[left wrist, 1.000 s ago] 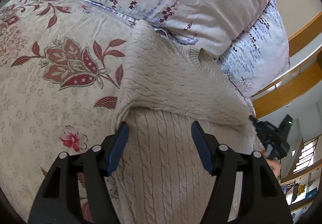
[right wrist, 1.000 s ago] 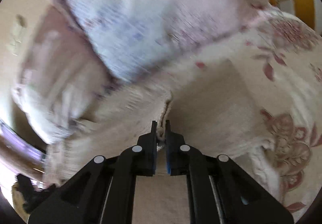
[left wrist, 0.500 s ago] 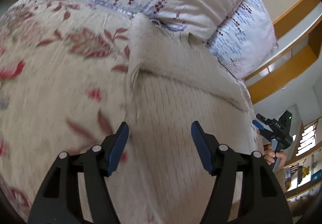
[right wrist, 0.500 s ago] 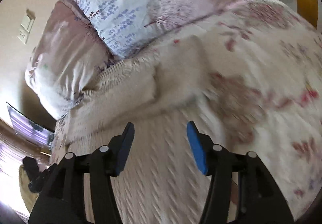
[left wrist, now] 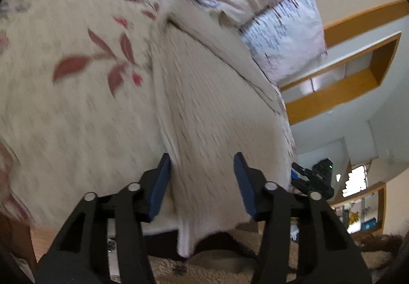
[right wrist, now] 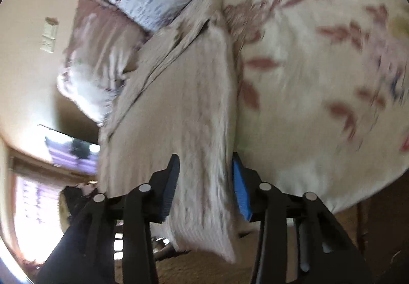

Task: Fold small clothes

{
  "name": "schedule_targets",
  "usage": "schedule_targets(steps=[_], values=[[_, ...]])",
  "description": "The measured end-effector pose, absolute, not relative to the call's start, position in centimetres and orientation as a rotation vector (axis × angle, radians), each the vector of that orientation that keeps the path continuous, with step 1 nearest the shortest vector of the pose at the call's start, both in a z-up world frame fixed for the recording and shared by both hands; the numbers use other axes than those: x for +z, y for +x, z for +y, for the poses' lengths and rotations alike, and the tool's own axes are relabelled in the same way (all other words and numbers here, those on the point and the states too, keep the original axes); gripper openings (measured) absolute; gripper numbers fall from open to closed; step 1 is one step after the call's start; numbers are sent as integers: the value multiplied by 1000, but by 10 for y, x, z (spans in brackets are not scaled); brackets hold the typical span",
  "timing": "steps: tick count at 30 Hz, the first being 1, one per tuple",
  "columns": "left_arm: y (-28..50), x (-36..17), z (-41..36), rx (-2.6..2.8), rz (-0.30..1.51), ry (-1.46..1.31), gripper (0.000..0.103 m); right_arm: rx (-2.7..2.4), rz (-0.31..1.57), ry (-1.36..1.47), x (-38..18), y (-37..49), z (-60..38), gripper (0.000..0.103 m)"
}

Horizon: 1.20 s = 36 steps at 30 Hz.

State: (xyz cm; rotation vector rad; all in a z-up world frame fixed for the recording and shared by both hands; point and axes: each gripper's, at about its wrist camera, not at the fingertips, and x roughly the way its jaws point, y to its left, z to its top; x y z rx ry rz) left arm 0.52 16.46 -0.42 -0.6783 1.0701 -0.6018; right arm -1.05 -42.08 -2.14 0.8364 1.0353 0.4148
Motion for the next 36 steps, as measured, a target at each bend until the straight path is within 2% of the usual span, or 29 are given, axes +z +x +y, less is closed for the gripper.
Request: schedule_targets(steps=[5,10,14,21,36], values=[[-12,-14,148,-700,1111,-706,29,489,1045,804,-24,-28,-406,29],[-24,-16,137,-737,1130,-671,25,550,1059,698,-16,-39,-388,25],[-25,-8,132,-740,1110,-623,8,543,989,609,0,-41,-381,10],[-4,32,140,-622,967,-512,6,404,706,436,49,-41,-380,8],[61,103,133,-390,740,-308,6,220,446,228,88,-16,-371,8]])
